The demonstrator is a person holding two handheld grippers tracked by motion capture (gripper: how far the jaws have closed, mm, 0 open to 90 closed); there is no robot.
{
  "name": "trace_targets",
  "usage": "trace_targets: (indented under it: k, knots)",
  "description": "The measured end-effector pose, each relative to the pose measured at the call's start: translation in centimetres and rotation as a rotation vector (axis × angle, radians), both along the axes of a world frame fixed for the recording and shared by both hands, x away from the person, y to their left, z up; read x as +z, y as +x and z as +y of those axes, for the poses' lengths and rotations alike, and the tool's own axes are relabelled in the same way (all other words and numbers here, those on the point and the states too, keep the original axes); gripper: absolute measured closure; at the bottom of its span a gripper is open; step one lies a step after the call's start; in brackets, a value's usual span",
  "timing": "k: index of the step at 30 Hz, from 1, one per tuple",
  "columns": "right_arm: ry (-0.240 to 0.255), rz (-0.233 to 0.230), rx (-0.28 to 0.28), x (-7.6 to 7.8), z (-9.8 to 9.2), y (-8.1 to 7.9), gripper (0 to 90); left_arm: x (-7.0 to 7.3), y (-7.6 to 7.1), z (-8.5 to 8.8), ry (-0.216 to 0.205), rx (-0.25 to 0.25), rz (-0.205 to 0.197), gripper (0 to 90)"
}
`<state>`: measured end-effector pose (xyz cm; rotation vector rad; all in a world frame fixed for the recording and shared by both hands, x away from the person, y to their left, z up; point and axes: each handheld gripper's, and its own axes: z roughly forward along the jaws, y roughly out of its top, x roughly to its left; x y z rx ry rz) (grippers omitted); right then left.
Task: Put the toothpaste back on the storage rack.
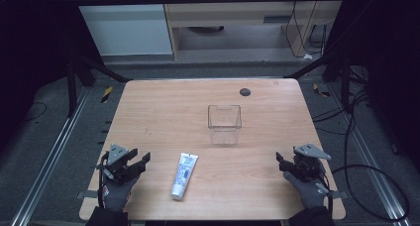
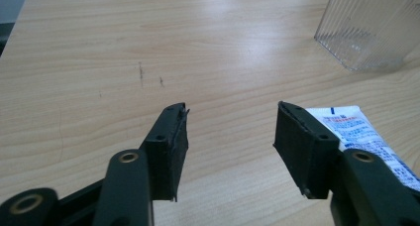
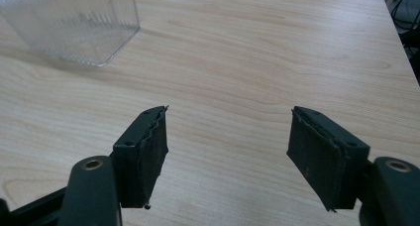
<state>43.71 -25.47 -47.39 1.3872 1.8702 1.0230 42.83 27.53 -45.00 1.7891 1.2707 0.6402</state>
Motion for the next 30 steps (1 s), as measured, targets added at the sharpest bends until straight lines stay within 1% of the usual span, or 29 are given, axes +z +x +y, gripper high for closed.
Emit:
trace_targets:
  k: [1,2,4,7,9,10,12,14,17,20,22,23,25,26,30]
  knots:
    - [-0.01,0.004,0.009,0.0,0.2,-0.1,30.5,0.0,0.0,0.0,0.0,0.0,0.0,46.8]
    - [-0.014,0.006,0.011,0.0,0.3,-0.1,30.2,-0.1,-0.1,-0.2,0.011,-0.008,0.017,47.4]
    - [-0.011,0.007,0.016,0.0,0.6,-0.3,29.9,0.0,-0.2,-0.4,0.02,-0.02,0.03,49.3]
    - [-0.022,0.001,0.02,0.0,0.7,-0.4,29.4,-0.1,-0.4,-0.9,0.037,-0.042,0.053,53.2]
    - [-0.026,0.002,0.023,0.0,0.8,-0.5,29.1,-0.3,-0.4,-1.3,0.035,-0.056,0.071,56.3]
    - [-0.024,0.002,0.023,0.0,0.8,-0.5,29.1,-0.4,-0.4,-1.5,0.031,-0.069,0.084,58.0]
    - [-0.02,0.007,0.026,0.1,0.9,-0.6,28.9,-0.3,-0.5,-1.9,0.034,-0.087,0.095,62.0]
    - [-0.026,0.006,0.032,0.1,1.0,-0.6,28.7,-0.4,-0.6,-2.2,0.037,-0.103,0.101,65.6]
    - [-0.03,0.012,0.041,0.1,1.3,-0.7,28.2,-0.6,-0.7,-3.0,0.051,-0.131,0.126,70.1]
    - [-0.05,0.017,0.055,0.0,1.6,-0.7,28.1,-0.9,-0.9,-3.6,0.068,-0.161,0.15,74.3]
    - [-0.061,0.021,0.06,-0.1,1.8,-0.6,28.1,-1.0,-0.9,-3.9,0.083,-0.175,0.159,77.0]
    - [-0.061,0.023,0.062,-0.1,1.9,-0.6,28.0,-1.0,-0.9,-3.9,0.083,-0.175,0.159,78.7]
    - [-0.062,0.025,0.067,-0.2,2.0,-0.5,27.9,-1.3,-0.9,-4.2,0.089,-0.189,0.175,81.5]
    - [-0.065,0.028,0.068,-0.2,2.0,-0.5,27.9,-1.4,-0.8,-4.3,0.085,-0.19,0.18,82.7]
    - [-0.065,0.033,0.068,-0.3,1.9,-0.5,27.7,-1.6,-0.7,-4.6,0.09,-0.2,0.191,87.9]
